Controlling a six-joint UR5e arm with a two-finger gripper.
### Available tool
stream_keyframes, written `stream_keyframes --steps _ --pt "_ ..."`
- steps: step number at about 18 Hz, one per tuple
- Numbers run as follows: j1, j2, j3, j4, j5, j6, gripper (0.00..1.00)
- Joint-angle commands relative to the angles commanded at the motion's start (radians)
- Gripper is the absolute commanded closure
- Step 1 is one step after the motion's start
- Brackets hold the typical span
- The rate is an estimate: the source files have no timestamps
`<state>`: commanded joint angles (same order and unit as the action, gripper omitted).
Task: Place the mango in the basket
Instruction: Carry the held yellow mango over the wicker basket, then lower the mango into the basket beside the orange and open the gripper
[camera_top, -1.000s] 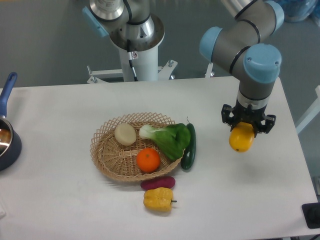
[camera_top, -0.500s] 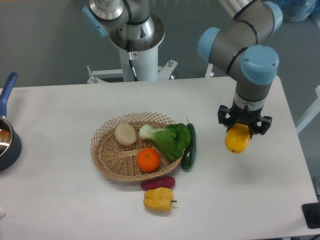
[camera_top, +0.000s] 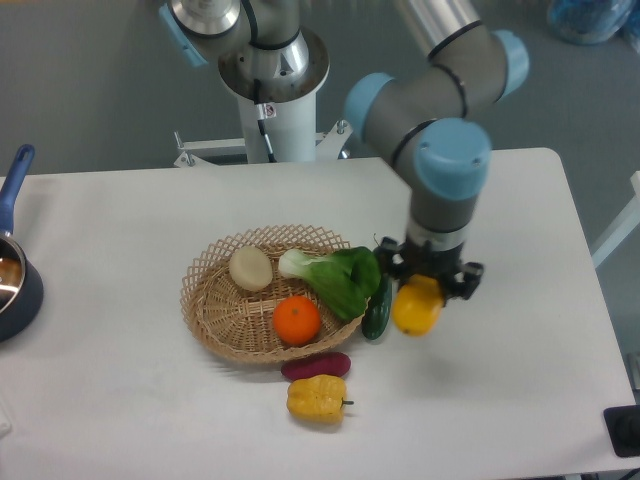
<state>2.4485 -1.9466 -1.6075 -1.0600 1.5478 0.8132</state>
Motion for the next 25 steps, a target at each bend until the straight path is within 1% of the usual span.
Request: stream_keyframes --steps 1,3,4,5,6,7,10,13,15,18,21,22,23,24,25 --pt "-0.031 0.0 -0.012 0.006 0.0 -0.008 0.76" --pt "-0.101 0.009 -0.073 0.02 0.003 -0.017 0.69" --pt "-0.138 0.014 -0.097 0.037 0.008 -0.022 0.63" --pt "-0.169 0.012 -0.116 0.063 0.011 -0.022 0.6" --pt "-0.184 0.008 -0.135 0.095 0.014 -0.022 0.58" --pt "-0.193 0.008 -0.149 0.115 0.014 -0.02 0.58" --pt "-0.232 0.05 -0.204 0.127 0.029 -0.008 0.55" --pt "-0.227 0.081 -0.224 0.134 0.032 0.017 0.55" --pt "-0.221 0.103 -0.252 0.133 0.034 0.053 0.54" --pt "-0.206 0.109 -0.29 0.137 0.049 0.072 0.47" --pt "-0.178 0.126 -0.298 0.141 0.054 0.073 0.42" --pt "-0.169 0.126 -0.298 0.141 0.054 0.073 0.33" --pt "-0.166 0.126 -0.296 0.141 0.055 0.072 0.06" --pt "-0.164 0.127 -0.296 0.143 0.058 0.069 0.0" --pt "-0.164 0.129 -0.296 0.141 0.064 0.07 0.0"
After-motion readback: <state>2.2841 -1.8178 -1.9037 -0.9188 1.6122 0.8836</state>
